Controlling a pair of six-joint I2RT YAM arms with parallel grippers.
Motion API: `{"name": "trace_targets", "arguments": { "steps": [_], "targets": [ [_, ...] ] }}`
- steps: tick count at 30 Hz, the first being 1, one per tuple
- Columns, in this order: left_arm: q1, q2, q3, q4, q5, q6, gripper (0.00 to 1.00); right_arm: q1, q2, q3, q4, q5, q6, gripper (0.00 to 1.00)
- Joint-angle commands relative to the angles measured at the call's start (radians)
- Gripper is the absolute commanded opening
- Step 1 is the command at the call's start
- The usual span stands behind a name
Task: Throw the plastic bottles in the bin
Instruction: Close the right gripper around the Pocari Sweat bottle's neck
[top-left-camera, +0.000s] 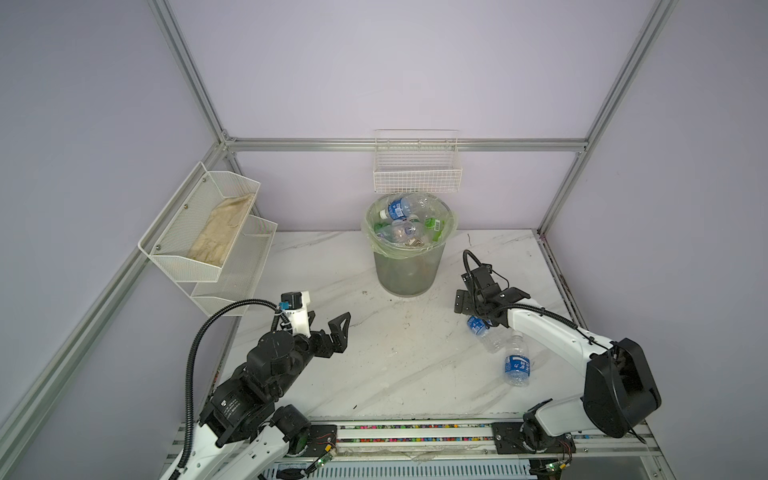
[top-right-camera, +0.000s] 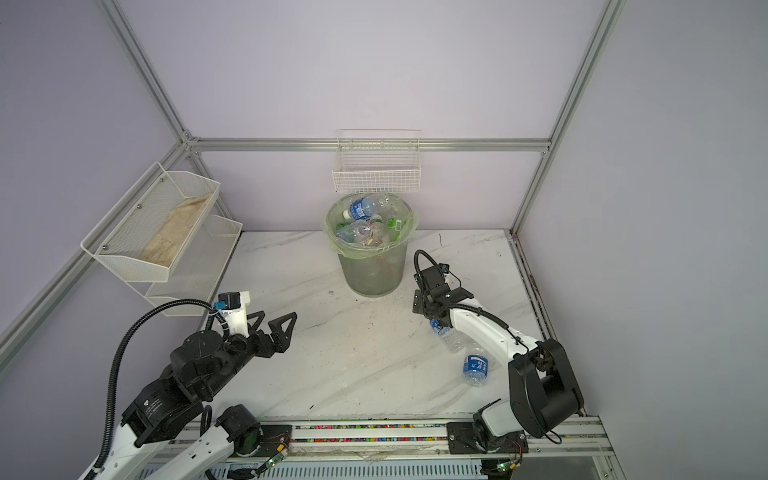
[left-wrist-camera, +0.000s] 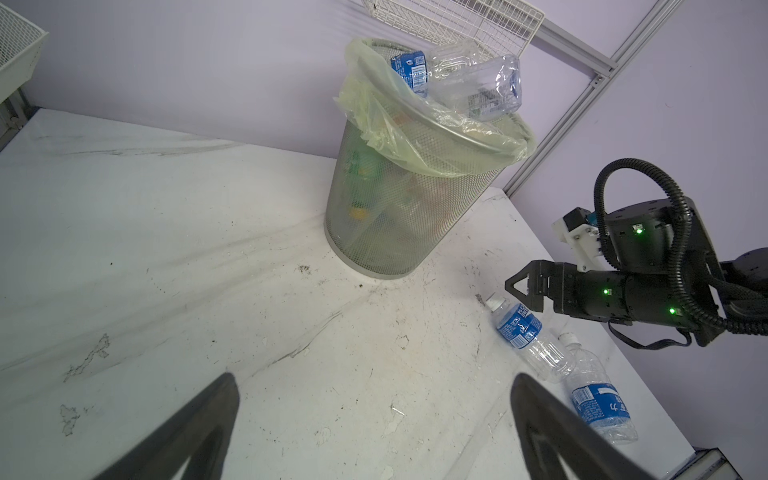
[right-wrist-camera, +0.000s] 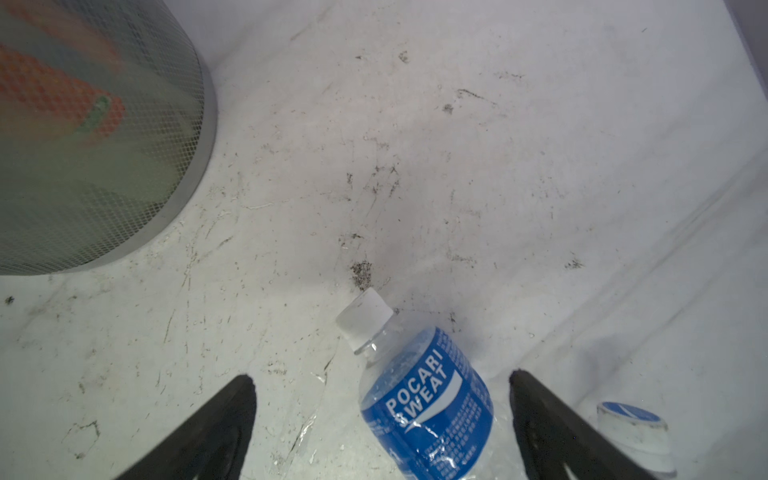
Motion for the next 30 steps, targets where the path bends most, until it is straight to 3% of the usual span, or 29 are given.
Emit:
{"name": "trace_targets", "arguments": {
  "steps": [1,19,30],
  "targets": [
    [-0.004,-0.009,-0.038,0.040,0.006,-0.009,1.00,-0.018,0.037,0.006,-0.042,0.016,0.051,0.97],
    [-0.003,-0.013,-0.050,0.039,0.007,-0.018,1.00,-0.047,0.133,-0.038,-0.011,-0.036,0.043,0.97],
    [-0.003,-0.017,-0.054,0.040,-0.001,-0.018,1.00,-0.047,0.090,-0.073,0.059,-0.219,0.041,0.96]
  ]
}}
